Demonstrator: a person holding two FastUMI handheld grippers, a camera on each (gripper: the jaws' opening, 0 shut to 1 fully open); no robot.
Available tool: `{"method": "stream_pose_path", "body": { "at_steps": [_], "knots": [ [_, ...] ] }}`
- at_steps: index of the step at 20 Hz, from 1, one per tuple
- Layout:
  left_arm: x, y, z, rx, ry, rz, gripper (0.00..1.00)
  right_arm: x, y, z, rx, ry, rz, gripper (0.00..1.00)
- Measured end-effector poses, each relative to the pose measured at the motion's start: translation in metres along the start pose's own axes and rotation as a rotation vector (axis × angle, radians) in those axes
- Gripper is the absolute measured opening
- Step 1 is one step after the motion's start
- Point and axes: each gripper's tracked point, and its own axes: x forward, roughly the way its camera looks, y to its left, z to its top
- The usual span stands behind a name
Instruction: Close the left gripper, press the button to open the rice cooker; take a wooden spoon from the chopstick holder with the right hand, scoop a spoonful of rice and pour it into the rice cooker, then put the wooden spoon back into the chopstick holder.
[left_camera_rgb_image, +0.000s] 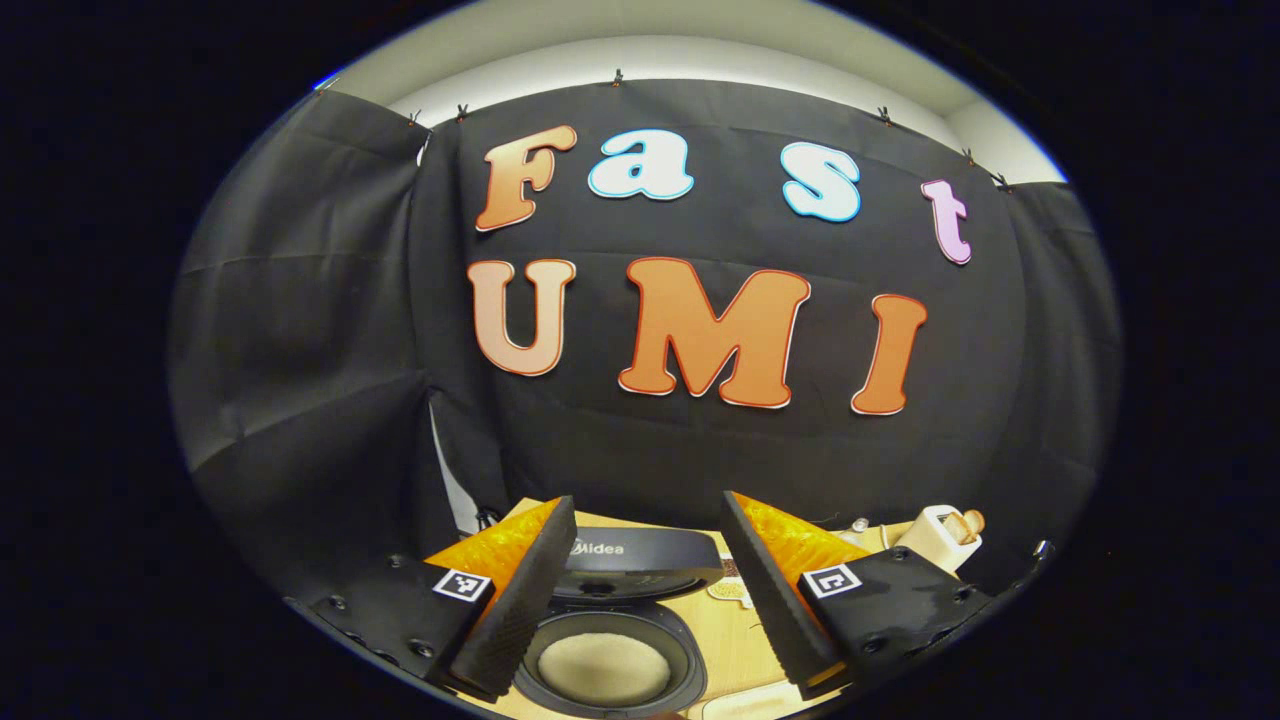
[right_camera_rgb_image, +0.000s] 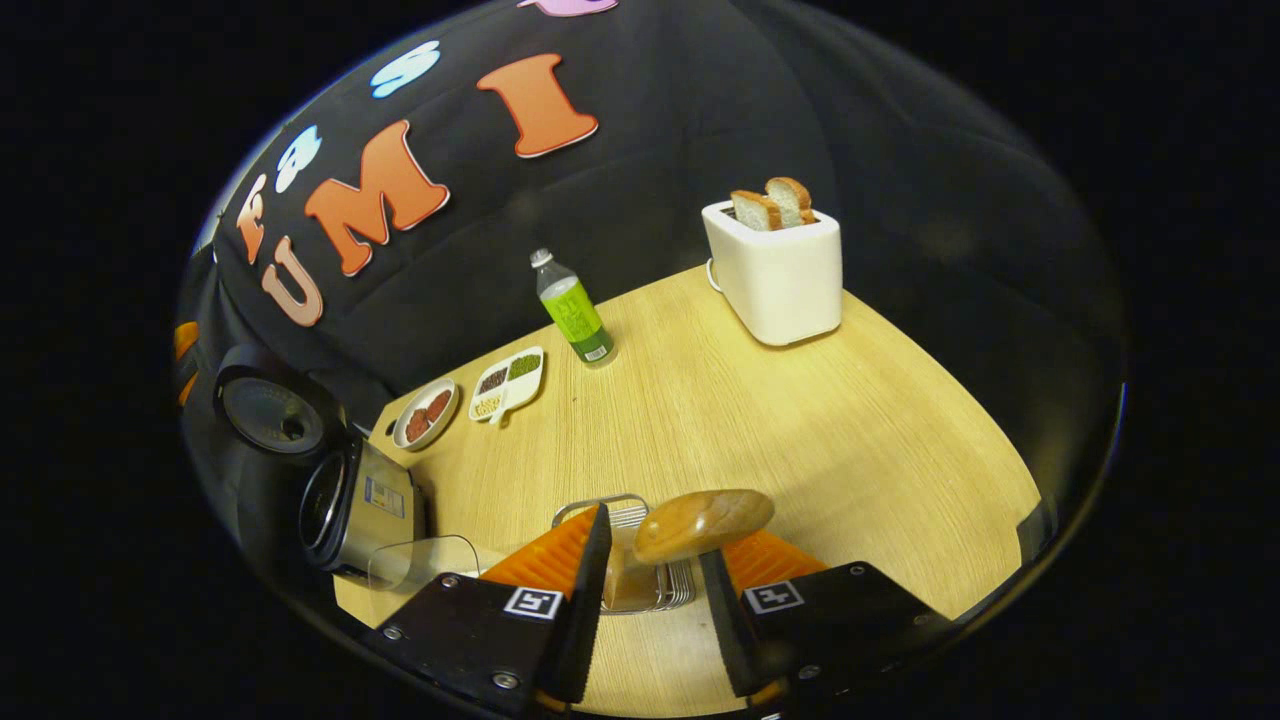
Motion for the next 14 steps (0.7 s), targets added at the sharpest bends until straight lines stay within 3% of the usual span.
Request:
{"method": "stream_pose_path", "body": {
  "at_steps": [1,2,3,5,6,9,11,14],
  "knots": [
    [0.007,0.006,0.004,-0.002,0.009,0.015,0.97,-0.006,-0.003,0.005,0.001,-0.014,-0.008,0.46],
    [0.015,0.011,0.008,-0.007,0.015,0.023,0.93,-0.011,-0.005,0.012,-0.005,-0.033,-0.015,0.61],
    [0.023,0.012,0.009,-0.011,0.037,0.027,0.97,-0.019,-0.007,0.020,-0.016,-0.053,-0.024,0.64],
    [0.039,0.015,0.011,-0.013,0.069,0.035,0.94,-0.032,-0.008,0.038,-0.042,-0.106,-0.038,0.74],
    [0.046,0.016,0.008,-0.003,0.094,0.043,0.97,-0.040,-0.008,0.046,-0.053,-0.130,-0.043,0.76],
    [0.065,0.022,-0.016,0.031,0.219,0.067,0.94,-0.059,-0.004,0.066,-0.069,-0.186,-0.041,0.77],
    [0.073,0.023,-0.036,0.024,0.305,0.062,0.94,-0.066,0.000,0.074,-0.071,-0.217,-0.034,0.78],
    [0.067,0.038,-0.060,-0.020,0.394,0.113,0.94,-0.070,0.003,0.079,-0.085,-0.234,-0.035,0.77]
  ]
}}
